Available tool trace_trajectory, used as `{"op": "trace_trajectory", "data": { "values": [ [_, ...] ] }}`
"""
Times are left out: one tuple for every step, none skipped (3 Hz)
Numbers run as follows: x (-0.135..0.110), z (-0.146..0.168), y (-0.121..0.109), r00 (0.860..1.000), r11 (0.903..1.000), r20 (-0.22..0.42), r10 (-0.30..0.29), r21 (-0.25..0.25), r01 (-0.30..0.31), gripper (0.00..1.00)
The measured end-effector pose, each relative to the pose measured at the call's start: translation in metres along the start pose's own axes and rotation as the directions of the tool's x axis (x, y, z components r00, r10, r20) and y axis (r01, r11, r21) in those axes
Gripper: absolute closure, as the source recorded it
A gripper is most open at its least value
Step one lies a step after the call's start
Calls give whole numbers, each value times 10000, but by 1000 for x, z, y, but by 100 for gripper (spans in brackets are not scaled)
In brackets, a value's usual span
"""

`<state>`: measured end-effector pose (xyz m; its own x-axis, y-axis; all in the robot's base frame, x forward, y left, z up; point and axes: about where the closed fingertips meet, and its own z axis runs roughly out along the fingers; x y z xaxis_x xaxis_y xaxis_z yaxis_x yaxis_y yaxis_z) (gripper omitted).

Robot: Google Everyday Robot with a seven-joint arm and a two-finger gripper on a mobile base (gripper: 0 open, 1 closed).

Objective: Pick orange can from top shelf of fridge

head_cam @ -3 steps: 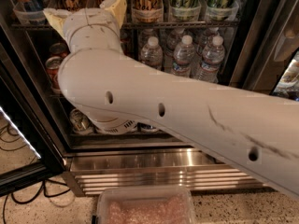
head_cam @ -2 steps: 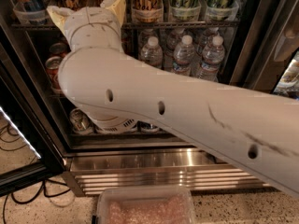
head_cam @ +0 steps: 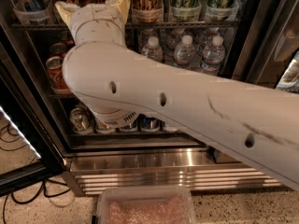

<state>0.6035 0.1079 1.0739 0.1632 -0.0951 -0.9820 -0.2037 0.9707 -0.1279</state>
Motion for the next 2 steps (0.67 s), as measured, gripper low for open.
{"op": "trace_trajectory", "data": {
  "values": [
    [-4,-3,1,10000,10000,39,-8,-36,8,17],
    [-4,-3,1,10000,10000,48,-14,-33,14,19]
  ]
}}
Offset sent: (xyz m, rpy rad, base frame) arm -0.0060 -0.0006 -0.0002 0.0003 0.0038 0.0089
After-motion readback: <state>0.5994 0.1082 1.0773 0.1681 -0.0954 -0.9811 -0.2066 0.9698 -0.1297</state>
